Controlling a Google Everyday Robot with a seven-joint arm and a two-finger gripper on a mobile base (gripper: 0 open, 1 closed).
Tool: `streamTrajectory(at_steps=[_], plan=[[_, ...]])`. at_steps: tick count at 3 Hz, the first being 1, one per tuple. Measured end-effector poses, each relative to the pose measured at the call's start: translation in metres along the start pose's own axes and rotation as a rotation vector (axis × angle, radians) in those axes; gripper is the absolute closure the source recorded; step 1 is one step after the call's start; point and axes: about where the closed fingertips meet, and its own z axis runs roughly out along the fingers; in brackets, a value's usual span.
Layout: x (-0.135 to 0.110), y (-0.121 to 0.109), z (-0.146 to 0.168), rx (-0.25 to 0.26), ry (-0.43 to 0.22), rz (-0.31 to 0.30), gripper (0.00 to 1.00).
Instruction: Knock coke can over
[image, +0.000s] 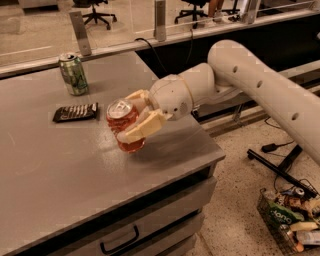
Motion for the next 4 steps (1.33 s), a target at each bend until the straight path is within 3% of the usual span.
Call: streamTrajectory(at_steps=[1,4], plan=[[-0.012,-0.002,-0.026,0.021,0.149,0.016,1.0],[-0.002,0.012,-0.074,0.079,0.731,0.181,1.0]])
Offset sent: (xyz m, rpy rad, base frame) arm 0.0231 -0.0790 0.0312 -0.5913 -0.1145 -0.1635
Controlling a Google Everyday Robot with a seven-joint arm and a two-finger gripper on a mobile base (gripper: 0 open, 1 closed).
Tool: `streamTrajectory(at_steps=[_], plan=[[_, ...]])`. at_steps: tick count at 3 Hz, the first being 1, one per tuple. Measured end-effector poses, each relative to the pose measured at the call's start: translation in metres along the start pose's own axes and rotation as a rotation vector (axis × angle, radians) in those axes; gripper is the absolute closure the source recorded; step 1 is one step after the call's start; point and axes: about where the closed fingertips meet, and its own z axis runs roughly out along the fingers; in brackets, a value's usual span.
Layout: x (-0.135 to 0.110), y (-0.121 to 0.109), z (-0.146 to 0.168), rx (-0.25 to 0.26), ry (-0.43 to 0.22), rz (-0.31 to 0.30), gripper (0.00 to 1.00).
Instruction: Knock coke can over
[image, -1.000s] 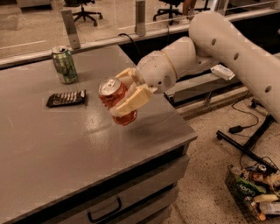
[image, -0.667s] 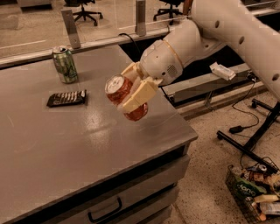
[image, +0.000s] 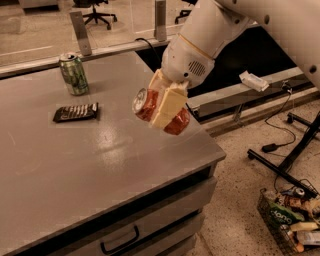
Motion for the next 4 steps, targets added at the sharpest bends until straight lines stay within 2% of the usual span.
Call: streamTrajectory(at_steps=[1,2,3,4], plan=[[0.01,0.004,0.004,0.045,0.117,0.012,1.0],[0.025,0.007,0.019,0.094,0.214,-0.001,1.0],[0.04,0.012,0.036,0.106,0.299,-0.015,1.0],[0.049,0.013,0.05,0.065,0.313,-0.006,0.83]])
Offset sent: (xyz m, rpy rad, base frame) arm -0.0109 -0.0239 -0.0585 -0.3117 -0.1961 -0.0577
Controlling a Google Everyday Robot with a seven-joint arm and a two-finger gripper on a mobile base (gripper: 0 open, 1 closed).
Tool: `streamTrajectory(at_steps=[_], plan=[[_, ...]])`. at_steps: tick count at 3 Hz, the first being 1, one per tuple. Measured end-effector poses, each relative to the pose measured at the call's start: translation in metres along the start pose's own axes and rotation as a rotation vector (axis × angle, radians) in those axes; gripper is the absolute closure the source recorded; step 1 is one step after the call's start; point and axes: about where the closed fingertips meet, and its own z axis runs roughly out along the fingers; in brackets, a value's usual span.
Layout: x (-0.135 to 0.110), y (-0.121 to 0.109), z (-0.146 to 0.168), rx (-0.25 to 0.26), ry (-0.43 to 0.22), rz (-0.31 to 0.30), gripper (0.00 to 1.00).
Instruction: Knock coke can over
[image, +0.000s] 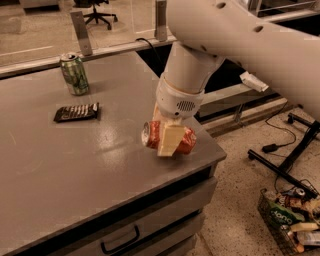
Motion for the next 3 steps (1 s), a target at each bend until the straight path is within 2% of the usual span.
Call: streamTrajectory(at_steps=[1,3], plan=[[-0.0003,0.0006,0.0122,-0.04,0.015,-0.002,0.59],[-0.0024,-0.0004,0.0127,-0.033,0.013,-0.005,0.13]])
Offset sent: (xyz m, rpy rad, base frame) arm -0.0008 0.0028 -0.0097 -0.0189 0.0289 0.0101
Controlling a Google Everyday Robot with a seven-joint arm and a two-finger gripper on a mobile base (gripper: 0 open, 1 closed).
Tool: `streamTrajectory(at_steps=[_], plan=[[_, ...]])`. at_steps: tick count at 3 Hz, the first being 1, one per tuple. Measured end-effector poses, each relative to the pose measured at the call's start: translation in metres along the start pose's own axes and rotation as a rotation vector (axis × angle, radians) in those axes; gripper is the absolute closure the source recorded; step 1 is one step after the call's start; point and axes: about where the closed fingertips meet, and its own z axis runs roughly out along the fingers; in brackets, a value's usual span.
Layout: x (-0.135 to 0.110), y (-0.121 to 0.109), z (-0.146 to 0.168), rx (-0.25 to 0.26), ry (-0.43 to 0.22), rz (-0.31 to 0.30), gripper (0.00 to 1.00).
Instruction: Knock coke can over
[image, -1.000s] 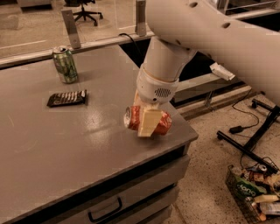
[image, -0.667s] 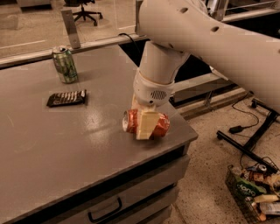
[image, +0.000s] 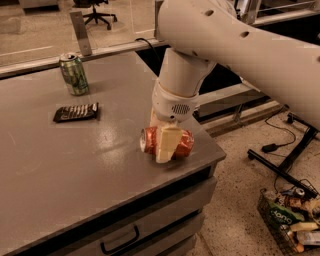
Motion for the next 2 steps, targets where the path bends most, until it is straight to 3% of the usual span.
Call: streamTrajectory(at_steps=[1,2], plan=[[-0.001,-0.0005,0.0005,0.003,-0.001,-0.002,0.0],[-0.001,-0.0005,0.0005,0.003,-0.001,-0.002,0.0]])
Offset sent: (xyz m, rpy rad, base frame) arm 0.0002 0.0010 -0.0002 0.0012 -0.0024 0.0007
